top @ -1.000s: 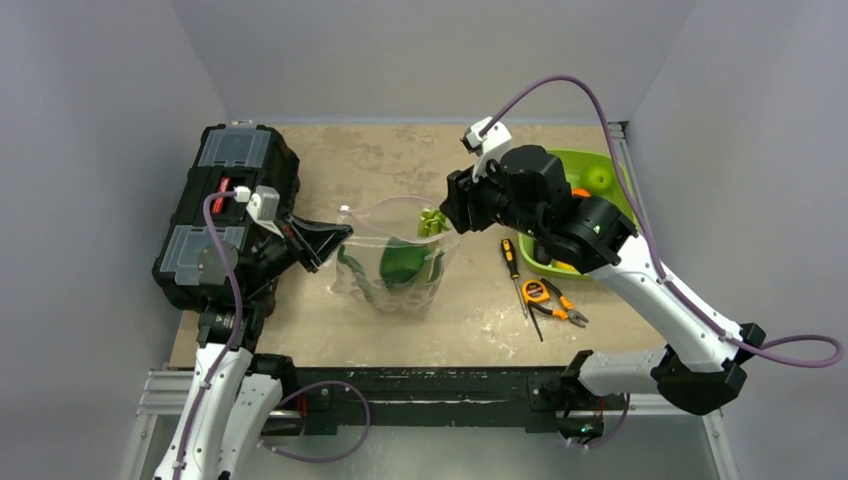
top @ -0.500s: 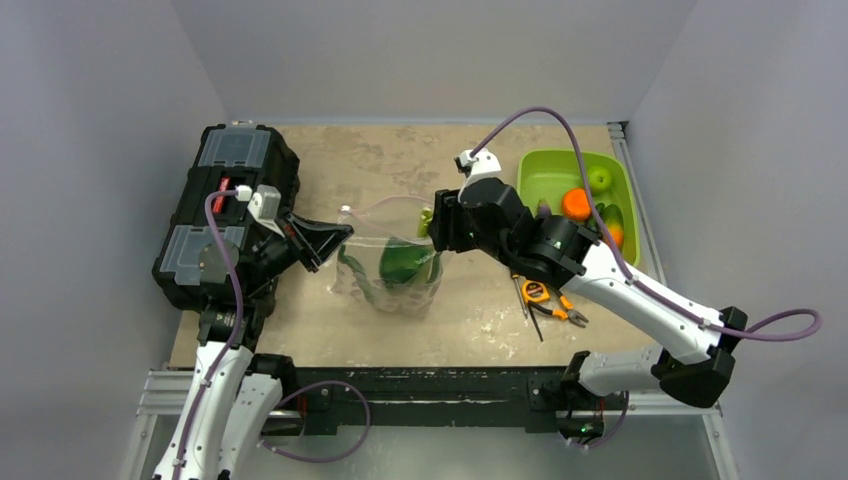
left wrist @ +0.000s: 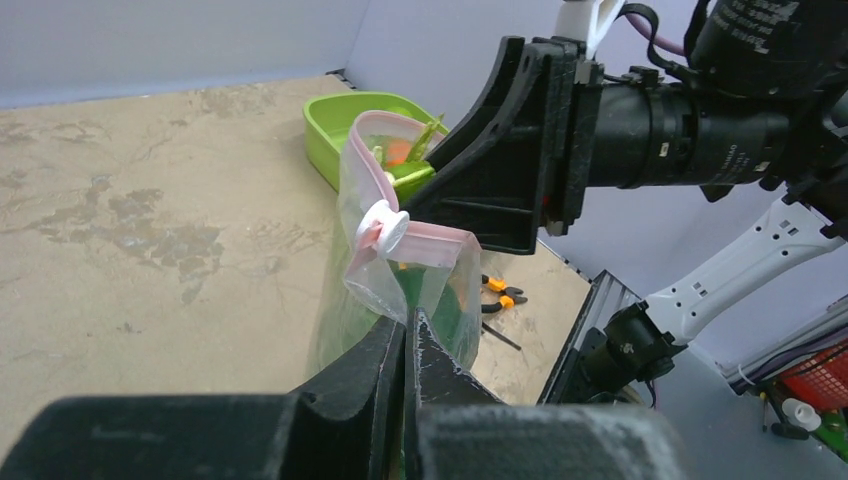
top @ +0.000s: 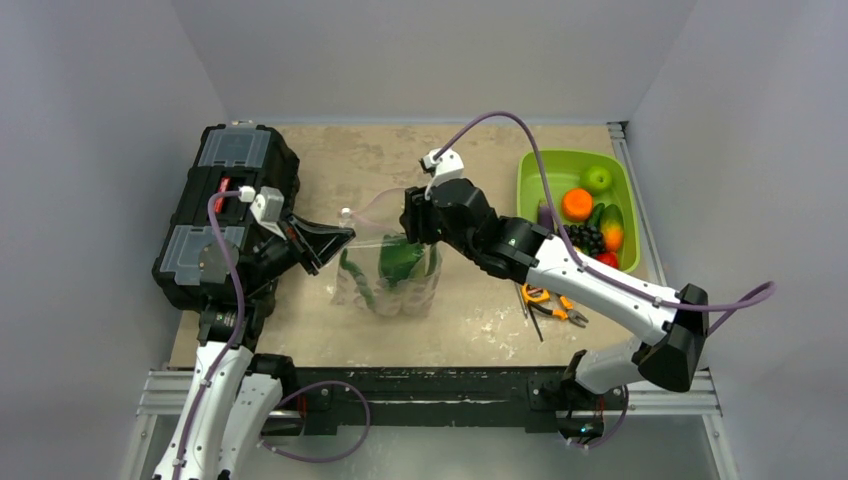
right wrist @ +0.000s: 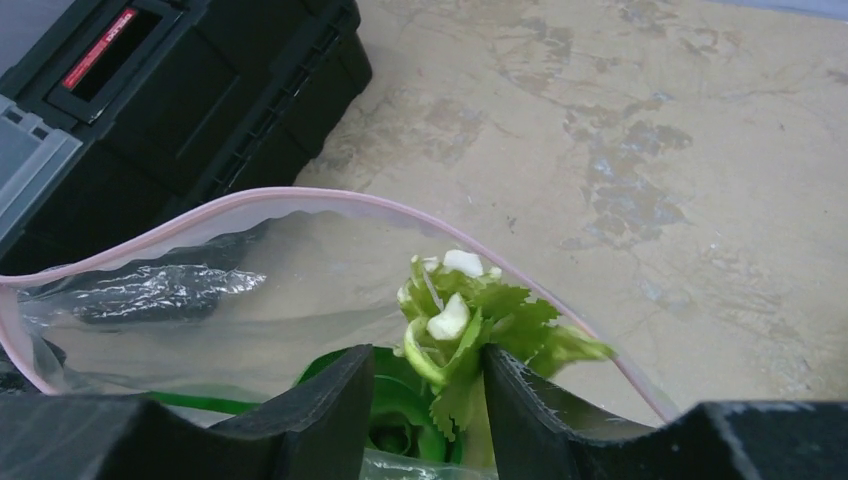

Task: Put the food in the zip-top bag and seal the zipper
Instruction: Adjust the fake vegetable in the zipper food storage bag.

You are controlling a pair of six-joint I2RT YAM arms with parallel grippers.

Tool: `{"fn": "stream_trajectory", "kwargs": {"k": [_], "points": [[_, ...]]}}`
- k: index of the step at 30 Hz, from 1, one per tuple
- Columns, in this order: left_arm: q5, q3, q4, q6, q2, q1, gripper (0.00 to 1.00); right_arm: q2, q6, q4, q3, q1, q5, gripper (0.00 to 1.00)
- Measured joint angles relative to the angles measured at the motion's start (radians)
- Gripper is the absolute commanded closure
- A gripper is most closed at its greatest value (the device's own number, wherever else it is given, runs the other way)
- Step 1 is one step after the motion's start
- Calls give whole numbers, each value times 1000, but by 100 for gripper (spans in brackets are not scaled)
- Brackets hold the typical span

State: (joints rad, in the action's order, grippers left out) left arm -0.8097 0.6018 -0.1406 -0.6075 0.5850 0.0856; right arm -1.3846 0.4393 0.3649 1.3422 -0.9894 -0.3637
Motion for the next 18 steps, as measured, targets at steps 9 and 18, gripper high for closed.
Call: {"fn": "stream_trajectory", "kwargs": {"k": [9, 18], "points": [[-24, 0, 0, 3, 0, 0, 100, -43, -93, -93, -4, 1, 127, 100], [-34, 0, 4, 20, -1, 0, 100, -112, -109, -163, 0, -16, 413, 100]]}}
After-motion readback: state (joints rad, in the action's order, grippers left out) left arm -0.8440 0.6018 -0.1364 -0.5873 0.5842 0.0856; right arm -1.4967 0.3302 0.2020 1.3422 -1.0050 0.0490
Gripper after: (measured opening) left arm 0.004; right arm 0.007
